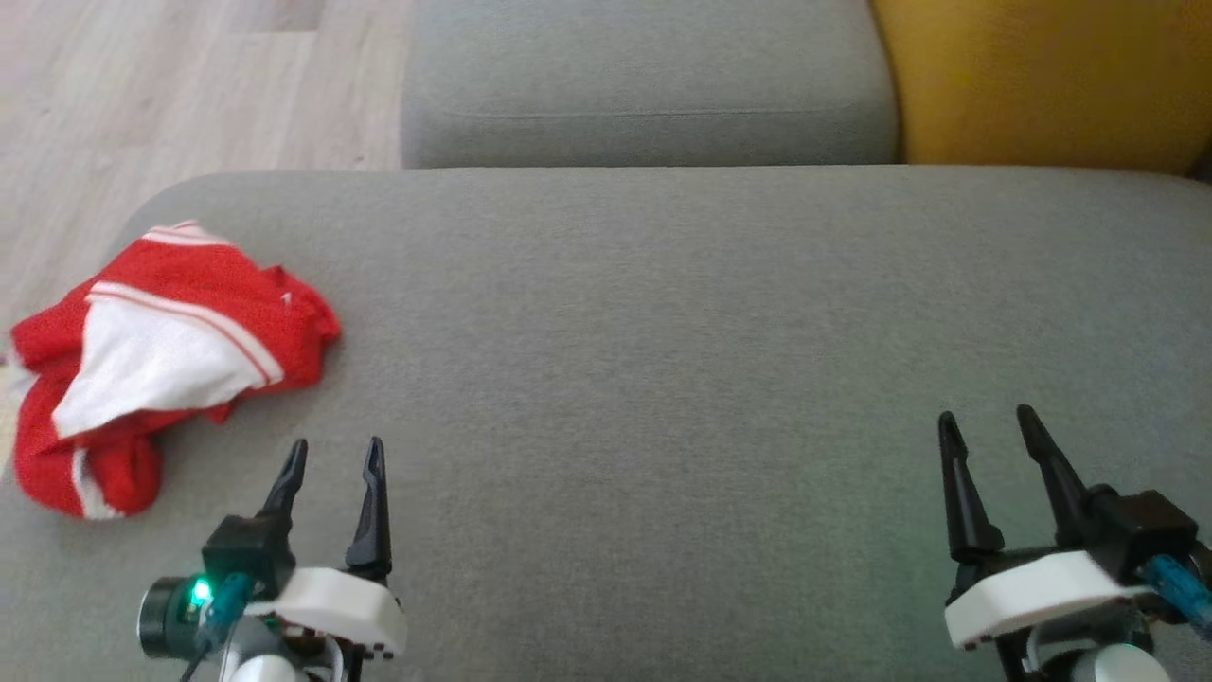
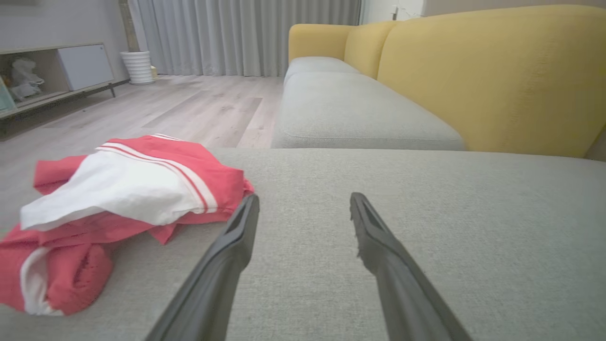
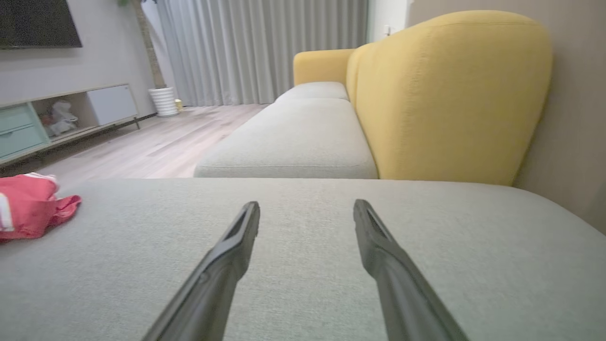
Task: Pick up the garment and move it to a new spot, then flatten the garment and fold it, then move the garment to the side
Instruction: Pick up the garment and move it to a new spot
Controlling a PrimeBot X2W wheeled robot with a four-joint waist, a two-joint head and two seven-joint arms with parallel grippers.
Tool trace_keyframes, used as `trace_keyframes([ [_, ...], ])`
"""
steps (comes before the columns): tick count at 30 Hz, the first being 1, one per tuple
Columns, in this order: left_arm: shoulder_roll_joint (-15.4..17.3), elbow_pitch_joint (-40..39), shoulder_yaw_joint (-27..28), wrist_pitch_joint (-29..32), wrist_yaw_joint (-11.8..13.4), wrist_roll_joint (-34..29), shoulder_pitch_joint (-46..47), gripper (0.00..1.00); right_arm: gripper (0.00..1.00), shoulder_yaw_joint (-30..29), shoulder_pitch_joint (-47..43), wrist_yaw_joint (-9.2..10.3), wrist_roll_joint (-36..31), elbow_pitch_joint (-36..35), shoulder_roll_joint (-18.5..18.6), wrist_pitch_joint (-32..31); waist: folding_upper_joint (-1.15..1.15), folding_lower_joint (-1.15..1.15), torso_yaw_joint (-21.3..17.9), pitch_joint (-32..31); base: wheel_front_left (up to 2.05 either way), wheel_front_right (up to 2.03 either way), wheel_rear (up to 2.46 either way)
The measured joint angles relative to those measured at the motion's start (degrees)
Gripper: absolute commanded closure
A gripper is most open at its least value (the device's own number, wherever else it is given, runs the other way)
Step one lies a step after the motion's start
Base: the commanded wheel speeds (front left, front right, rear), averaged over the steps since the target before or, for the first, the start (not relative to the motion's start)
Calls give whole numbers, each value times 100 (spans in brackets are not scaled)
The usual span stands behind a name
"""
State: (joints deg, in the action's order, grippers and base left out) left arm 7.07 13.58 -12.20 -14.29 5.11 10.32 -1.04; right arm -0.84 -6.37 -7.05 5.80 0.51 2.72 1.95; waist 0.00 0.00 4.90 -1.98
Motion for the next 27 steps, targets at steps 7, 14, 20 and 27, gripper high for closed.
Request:
trace_keyframes([
  [7,-7,-62,125,-1,41,-2,75,0,0,256,-12,0,-126,-336,-5,-86,0,0,542,23,0,0,0],
  [14,5,-89,242,-1,43,-8,147,0,0,426,-13,0,-186,-464,-11,-147,0,0,1181,16,0,0,0],
  [20,34,-122,409,0,43,-7,137,0,0,464,-15,0,-185,-502,-12,-181,0,0,1613,6,0,0,0],
  [27,30,-163,431,0,41,-8,131,0,0,479,-27,0,-183,-502,-13,-191,0,0,1786,17,0,0,0],
])
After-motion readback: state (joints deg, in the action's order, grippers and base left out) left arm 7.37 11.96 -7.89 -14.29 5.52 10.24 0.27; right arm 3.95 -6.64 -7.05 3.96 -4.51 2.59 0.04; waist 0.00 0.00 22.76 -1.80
